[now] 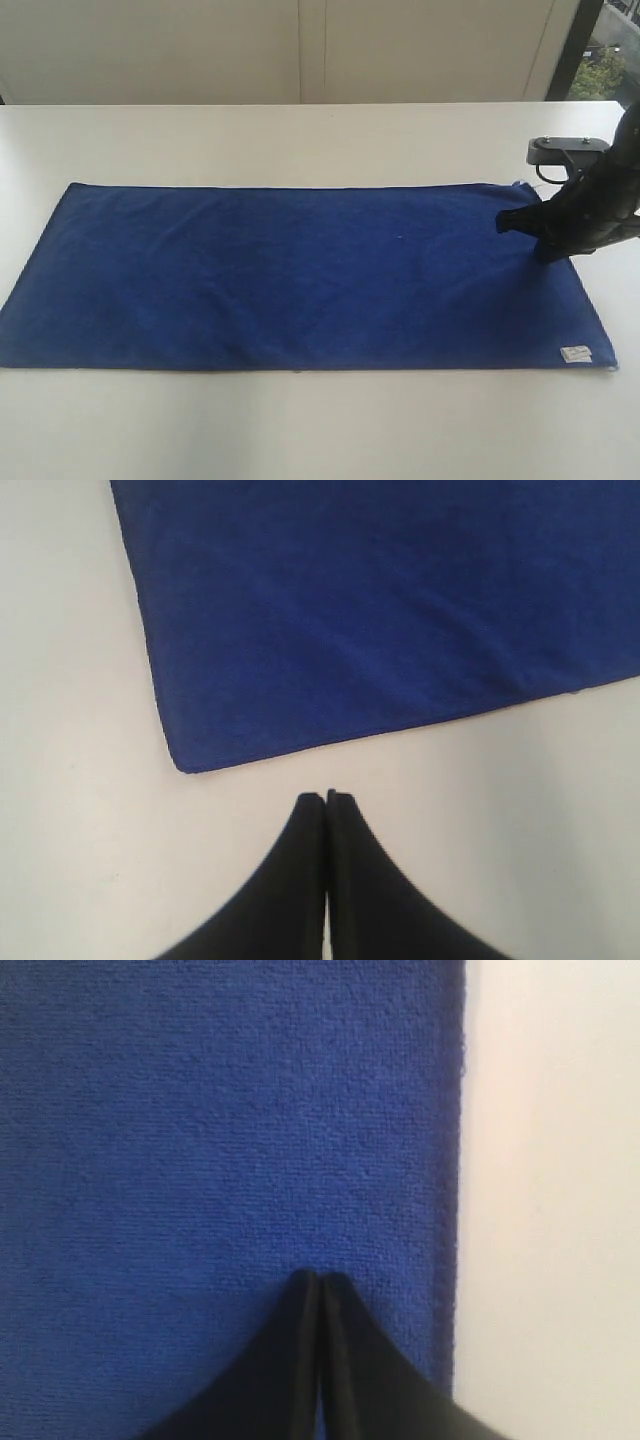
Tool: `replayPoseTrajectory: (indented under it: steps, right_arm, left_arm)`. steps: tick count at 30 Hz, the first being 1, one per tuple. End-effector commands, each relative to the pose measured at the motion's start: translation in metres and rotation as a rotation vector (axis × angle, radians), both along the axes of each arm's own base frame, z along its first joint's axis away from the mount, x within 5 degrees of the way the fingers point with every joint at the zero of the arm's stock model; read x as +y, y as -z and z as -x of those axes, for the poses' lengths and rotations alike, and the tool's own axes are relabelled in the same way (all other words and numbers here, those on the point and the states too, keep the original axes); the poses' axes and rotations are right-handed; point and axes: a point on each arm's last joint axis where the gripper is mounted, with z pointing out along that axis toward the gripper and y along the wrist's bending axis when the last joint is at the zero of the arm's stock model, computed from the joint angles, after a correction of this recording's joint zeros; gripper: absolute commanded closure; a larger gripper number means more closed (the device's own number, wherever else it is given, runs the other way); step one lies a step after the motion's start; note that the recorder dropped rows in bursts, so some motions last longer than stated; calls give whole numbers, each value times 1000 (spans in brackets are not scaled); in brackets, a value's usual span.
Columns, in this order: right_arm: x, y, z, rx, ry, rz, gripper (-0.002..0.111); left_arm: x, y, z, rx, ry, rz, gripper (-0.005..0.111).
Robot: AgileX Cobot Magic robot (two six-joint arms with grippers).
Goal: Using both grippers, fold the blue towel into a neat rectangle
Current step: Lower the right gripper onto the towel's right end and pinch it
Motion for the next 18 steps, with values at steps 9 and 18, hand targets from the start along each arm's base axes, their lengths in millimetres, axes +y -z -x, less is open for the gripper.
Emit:
replayPoseTrajectory:
  steps: [9, 18]
  right_arm:
    - [-33, 12, 5, 50, 34, 56, 108]
    - [-46, 12, 7, 57, 48, 75, 108]
  left_arm:
    - [-1, 0, 3, 5, -6, 9, 107]
    - [-1, 0, 3, 3, -6, 9, 107]
